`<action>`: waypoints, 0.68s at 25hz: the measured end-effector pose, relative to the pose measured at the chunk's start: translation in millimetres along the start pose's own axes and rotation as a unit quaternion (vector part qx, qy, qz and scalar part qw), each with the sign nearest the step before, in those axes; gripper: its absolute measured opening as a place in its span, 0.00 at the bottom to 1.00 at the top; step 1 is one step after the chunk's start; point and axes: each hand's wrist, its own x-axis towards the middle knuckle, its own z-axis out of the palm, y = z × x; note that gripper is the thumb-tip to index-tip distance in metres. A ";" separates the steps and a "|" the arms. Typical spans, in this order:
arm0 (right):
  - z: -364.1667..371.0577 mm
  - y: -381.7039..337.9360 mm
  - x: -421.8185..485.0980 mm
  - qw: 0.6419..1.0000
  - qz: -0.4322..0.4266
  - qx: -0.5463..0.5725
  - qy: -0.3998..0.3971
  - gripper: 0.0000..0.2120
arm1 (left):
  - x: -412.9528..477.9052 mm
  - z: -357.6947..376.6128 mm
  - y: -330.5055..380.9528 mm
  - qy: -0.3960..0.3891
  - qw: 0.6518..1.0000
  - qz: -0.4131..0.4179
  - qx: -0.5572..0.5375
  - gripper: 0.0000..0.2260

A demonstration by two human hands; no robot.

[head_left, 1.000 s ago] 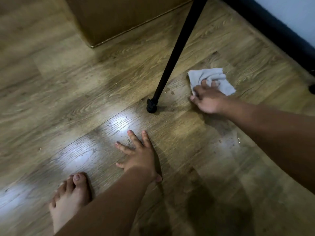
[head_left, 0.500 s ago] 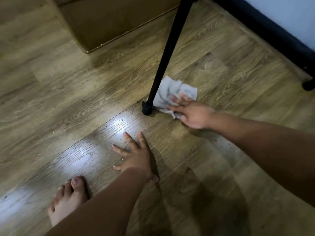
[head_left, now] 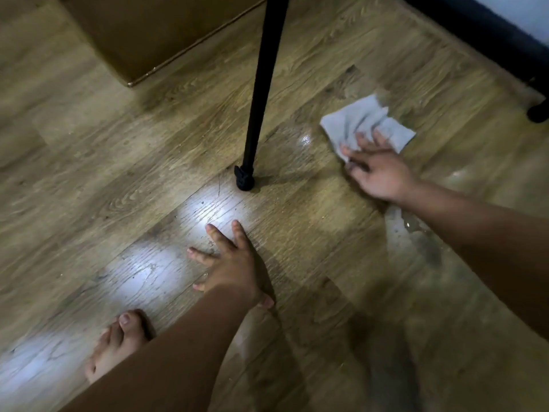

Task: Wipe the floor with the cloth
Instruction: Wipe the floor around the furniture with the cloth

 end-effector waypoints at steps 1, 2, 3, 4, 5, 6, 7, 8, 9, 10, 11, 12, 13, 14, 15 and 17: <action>10.9 -12.6 -21.0 0.998 -0.057 -0.014 -0.005 0.23 | -1.6 -2.6 0.8 -0.001 1.000 -0.002 0.004 0.73; 21.7 -27.8 -43.9 0.993 -0.117 -0.029 -0.015 0.24 | -4.0 -5.3 1.7 -0.005 1.000 -0.007 0.007 0.72; 29.8 -43.0 -66.5 0.982 -0.178 -0.042 -0.034 0.26 | -6.1 -7.4 3.2 -0.009 1.000 -0.009 0.008 0.72; 34.9 -54.7 -85.2 0.969 -0.232 -0.056 -0.061 0.27 | -7.4 -8.1 4.3 -0.010 1.000 -0.007 0.009 0.71; 36.6 -57.6 -96.7 0.958 -0.265 -0.068 -0.083 0.27 | -7.7 -8.4 5.5 -0.009 1.000 -0.005 0.012 0.71; 32.2 -50.5 -98.1 0.954 -0.278 -0.069 -0.092 0.27 | -8.1 -9.2 5.6 -0.009 1.000 -0.005 0.012 0.71; 24.6 -35.7 -93.1 0.959 -0.261 -0.062 -0.087 0.25 | -9.0 -10.2 5.4 -0.008 1.000 -0.006 0.012 0.71; 15.8 -15.0 -85.7 0.973 -0.216 -0.048 -0.060 0.23 | -9.8 -10.7 6.3 -0.006 1.000 -0.005 0.014 0.71; 6.7 11.3 -75.9 0.987 -0.155 -0.039 -0.020 0.22 | -11.0 -10.9 6.6 -0.006 1.000 -0.004 0.017 0.71; -4.4 41.7 -64.9 0.996 -0.085 -0.027 0.011 0.21 | -12.1 -10.8 6.7 -0.006 1.000 -0.003 0.019 0.71; -15.7 75.4 -53.3 0.999 -0.014 -0.012 0.029 0.22 | -12.6 -10.9 6.8 -0.007 1.000 -0.001 0.022 0.71; -27.1 107.2 -41.9 0.998 0.050 0.007 0.042 0.24 | -12.8 -11.6 6.9 -0.008 1.000 0.001 0.025 0.70; -37.7 130.4 -33.1 0.993 0.109 0.022 0.049 0.27 | -13.4 -12.6 7.7 -0.010 1.000 0.001 0.025 0.70; -44.1 142.7 -26.4 0.985 0.161 0.033 0.049 0.28 | -13.5 -13.5 7.7 -0.016 1.000 0.002 0.025 0.69; -44.7 142.8 -21.0 0.979 0.195 0.043 0.048 0.27 | -13.4 -14.7 7.8 -0.023 0.999 0.005 0.027 0.68; -31.5 115.4 -23.3 0.978 0.194 0.054 0.057 0.25 | -14.8 -14.9 8.2 -0.035 0.999 0.017 0.038 0.64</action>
